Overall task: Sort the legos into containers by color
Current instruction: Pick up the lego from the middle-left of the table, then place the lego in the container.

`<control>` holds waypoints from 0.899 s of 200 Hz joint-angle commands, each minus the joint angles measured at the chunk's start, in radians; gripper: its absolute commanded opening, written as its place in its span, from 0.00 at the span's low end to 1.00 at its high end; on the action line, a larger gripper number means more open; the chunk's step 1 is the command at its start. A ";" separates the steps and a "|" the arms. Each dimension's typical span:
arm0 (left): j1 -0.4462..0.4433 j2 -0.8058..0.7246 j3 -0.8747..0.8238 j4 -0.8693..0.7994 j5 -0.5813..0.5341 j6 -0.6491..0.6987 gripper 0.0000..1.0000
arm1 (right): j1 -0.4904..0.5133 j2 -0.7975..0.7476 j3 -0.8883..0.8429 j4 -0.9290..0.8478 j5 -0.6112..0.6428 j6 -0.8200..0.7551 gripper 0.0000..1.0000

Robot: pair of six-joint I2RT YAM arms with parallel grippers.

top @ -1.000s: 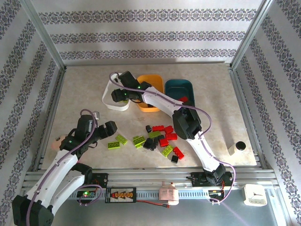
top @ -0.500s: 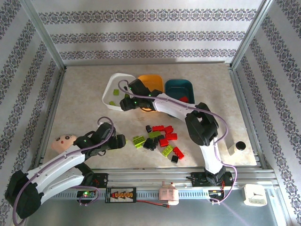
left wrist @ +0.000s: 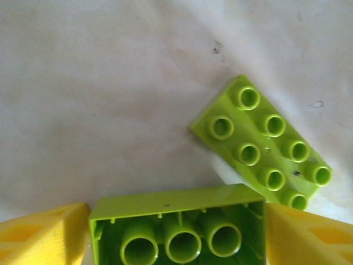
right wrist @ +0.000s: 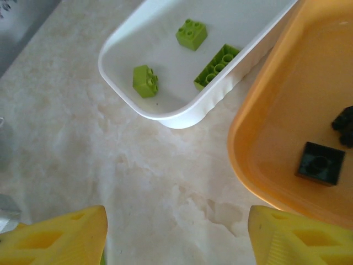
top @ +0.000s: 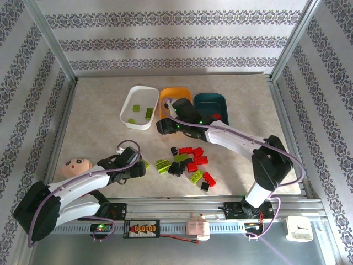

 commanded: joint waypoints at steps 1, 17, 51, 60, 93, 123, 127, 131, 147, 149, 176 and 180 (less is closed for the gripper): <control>-0.016 0.035 0.004 0.108 0.025 -0.003 0.73 | -0.007 -0.079 -0.049 0.036 0.025 0.012 0.68; -0.016 0.048 0.006 0.105 0.031 -0.001 0.62 | -0.007 -0.113 -0.081 0.041 0.037 0.017 0.68; -0.017 -0.013 0.029 0.037 0.052 -0.003 0.46 | -0.016 -0.165 -0.136 0.042 0.052 0.024 0.68; -0.016 -0.056 0.049 0.014 0.049 0.003 0.46 | -0.017 -0.179 -0.155 0.046 0.058 0.029 0.68; 0.017 -0.135 0.190 -0.041 -0.007 0.073 0.48 | -0.025 -0.230 -0.223 0.058 0.066 0.049 0.68; 0.156 -0.029 0.336 0.039 0.035 0.163 0.49 | -0.029 -0.274 -0.285 0.069 0.067 0.070 0.68; 0.175 -0.006 0.356 0.053 0.043 0.173 0.48 | -0.028 -0.280 -0.293 0.068 0.069 0.073 0.68; 0.192 0.021 0.375 0.071 0.049 0.183 0.48 | -0.028 -0.285 -0.301 0.068 0.069 0.076 0.68; 0.251 0.146 0.466 0.129 0.078 0.211 0.48 | -0.028 -0.308 -0.330 0.065 0.067 0.085 0.68; 0.256 0.162 0.477 0.135 0.080 0.214 0.48 | -0.029 -0.312 -0.334 0.064 0.066 0.087 0.68; 0.324 0.393 0.651 0.175 0.091 0.264 0.48 | -0.028 -0.354 -0.384 0.062 0.061 0.101 0.69; 0.333 0.429 0.679 0.171 0.093 0.270 0.48 | -0.027 -0.361 -0.390 0.061 0.060 0.104 0.69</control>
